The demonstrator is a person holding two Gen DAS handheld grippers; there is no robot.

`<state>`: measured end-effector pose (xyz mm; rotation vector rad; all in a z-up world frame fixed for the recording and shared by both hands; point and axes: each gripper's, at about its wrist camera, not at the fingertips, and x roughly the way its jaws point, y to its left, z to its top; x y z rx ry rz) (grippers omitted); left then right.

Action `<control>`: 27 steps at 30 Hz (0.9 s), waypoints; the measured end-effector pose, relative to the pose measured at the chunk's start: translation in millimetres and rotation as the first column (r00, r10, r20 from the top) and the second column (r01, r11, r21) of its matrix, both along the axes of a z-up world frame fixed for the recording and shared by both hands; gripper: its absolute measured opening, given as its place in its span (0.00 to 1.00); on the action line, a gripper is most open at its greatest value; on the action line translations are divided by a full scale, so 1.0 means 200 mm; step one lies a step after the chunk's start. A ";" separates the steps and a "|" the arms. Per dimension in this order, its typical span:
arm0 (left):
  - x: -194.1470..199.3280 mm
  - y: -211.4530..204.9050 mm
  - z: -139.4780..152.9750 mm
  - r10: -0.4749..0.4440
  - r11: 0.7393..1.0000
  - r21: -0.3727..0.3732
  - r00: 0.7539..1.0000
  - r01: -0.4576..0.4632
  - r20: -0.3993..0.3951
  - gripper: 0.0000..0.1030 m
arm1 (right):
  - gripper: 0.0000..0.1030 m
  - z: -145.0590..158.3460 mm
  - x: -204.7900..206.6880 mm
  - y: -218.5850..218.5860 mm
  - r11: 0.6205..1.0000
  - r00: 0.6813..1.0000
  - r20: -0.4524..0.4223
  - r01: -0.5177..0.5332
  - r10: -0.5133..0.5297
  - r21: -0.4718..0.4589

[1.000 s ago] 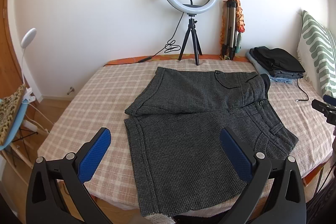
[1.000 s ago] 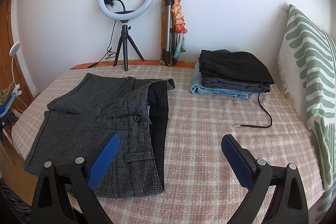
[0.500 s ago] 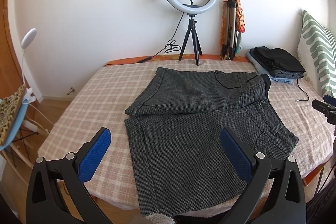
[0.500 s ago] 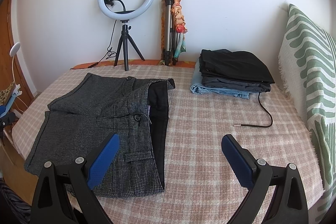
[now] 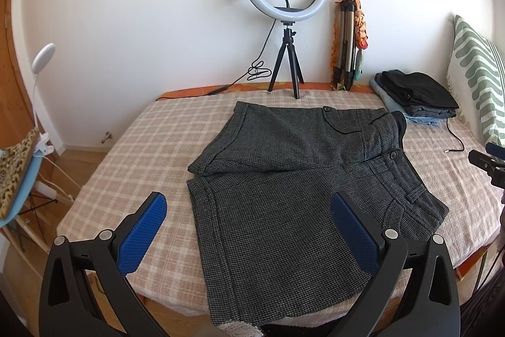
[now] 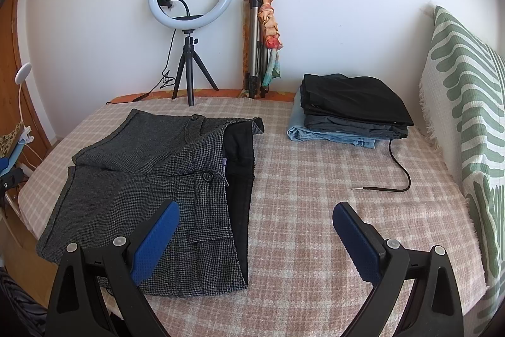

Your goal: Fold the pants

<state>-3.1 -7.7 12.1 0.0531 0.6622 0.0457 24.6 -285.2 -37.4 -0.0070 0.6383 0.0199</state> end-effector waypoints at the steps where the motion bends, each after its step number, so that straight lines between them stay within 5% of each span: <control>1: 0.00 0.00 0.00 0.001 1.000 0.000 1.000 -0.001 0.000 1.00 | 0.96 0.00 0.00 0.00 1.000 1.000 0.000 0.000 0.000 0.000; 27: -0.01 0.05 -0.08 -0.077 0.997 0.005 0.996 0.077 -0.040 1.00 | 0.92 -0.06 -0.04 0.03 0.994 0.994 0.001 -0.107 0.107 -0.021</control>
